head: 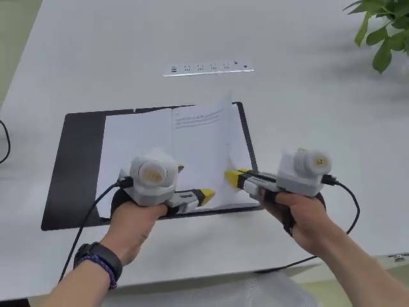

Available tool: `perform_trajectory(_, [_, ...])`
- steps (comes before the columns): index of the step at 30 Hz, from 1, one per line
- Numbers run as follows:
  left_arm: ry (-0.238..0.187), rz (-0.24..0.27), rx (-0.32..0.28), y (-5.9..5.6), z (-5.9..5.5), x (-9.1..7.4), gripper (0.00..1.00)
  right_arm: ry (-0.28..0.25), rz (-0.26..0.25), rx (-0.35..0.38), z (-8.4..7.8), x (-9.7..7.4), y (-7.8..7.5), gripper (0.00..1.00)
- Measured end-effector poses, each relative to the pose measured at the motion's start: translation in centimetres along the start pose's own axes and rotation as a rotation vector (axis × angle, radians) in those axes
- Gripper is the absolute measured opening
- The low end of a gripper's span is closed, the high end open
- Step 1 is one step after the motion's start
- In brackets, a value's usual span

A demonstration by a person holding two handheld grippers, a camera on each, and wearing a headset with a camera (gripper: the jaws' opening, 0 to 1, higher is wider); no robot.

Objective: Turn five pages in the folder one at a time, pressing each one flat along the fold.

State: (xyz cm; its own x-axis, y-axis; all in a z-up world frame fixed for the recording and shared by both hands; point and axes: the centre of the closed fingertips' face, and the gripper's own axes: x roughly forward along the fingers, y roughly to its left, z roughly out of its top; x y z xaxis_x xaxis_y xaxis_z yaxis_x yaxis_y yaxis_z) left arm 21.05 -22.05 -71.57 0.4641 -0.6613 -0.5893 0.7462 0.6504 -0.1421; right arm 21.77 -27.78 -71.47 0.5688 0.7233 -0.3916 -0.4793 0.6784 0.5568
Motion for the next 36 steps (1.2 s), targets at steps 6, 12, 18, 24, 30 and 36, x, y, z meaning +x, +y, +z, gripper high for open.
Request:
perform_trajectory(6, [-0.012,0.025,-0.009,0.9,0.0,-1.6,0.57,-0.010,0.006,0.001,0.4,0.6,1.0,0.00])
perform_trajectory(12, [-0.022,0.047,-0.007,1.4,-0.4,-3.2,0.58,-0.012,0.021,-0.017,0.9,1.6,2.3,0.00])
perform_trajectory(18, [-0.029,0.078,-0.011,2.3,-1.1,-5.2,0.58,-0.029,0.039,-0.018,1.1,2.8,3.8,0.00])
perform_trajectory(24, [-0.056,0.118,-0.031,3.7,-1.0,-7.2,0.58,-0.025,0.056,-0.038,1.2,3.9,5.1,0.00])
perform_trajectory(30, [-0.088,0.158,-0.061,5.0,-1.0,-8.9,0.58,-0.024,0.080,-0.056,1.5,4.9,6.5,0.00])
perform_trajectory(36, [-0.109,0.182,-0.083,5.8,-1.3,-10.1,0.59,-0.022,0.096,-0.055,1.8,5.8,7.6,0.00])
